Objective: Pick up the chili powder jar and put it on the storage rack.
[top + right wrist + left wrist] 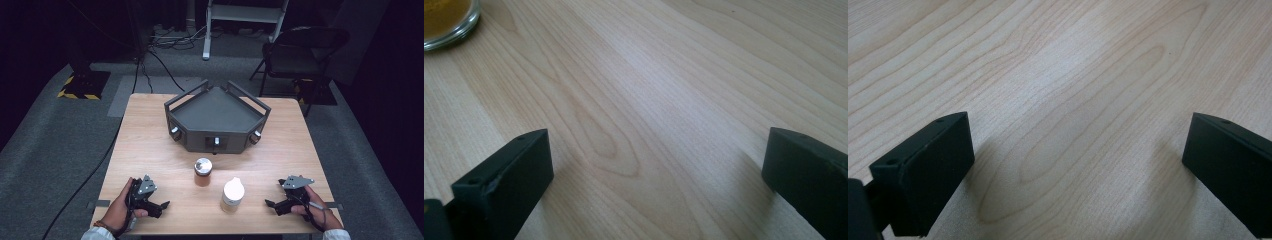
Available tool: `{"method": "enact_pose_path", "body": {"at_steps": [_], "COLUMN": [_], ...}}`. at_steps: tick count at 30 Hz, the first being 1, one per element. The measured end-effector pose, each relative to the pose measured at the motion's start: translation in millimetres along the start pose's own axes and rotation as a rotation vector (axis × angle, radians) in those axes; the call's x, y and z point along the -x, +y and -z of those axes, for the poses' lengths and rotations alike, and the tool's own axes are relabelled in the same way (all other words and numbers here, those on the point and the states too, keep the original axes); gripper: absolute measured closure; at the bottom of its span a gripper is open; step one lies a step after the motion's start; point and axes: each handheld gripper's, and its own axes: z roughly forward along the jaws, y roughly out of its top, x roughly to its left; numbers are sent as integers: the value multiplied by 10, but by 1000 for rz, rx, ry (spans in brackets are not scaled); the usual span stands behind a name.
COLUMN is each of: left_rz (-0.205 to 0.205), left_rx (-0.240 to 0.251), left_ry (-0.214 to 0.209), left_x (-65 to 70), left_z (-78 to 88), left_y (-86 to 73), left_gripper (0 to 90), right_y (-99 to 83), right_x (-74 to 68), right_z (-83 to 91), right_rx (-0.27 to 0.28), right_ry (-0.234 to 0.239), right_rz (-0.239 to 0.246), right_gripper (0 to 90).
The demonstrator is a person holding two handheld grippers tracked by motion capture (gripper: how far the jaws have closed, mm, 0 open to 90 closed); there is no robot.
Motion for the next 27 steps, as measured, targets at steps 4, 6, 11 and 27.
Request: {"method": "enact_pose_path", "body": {"at_steps": [4, 6, 11, 27], "left_rz": [0, 0, 2, 18], "left_rx": [0, 0, 1, -1], "left_ry": [0, 0, 1, 16], "left_x": [1, 1, 3, 41], "left_z": [0, 0, 0, 3], "left_y": [-1, -1, -2, -1], "left_gripper": [1, 1, 1, 1], "right_y": [5, 2, 2, 5], "right_x": [-1, -10, -10, -4], "right_z": [-3, -1, -1, -2], "right_rx": [-1, -1, -1, -2], "right_ry": [-4, -8, -8, -6], "right_rz": [-5, -7, -7, -7], "right_gripper": [0, 0, 0, 0]}}
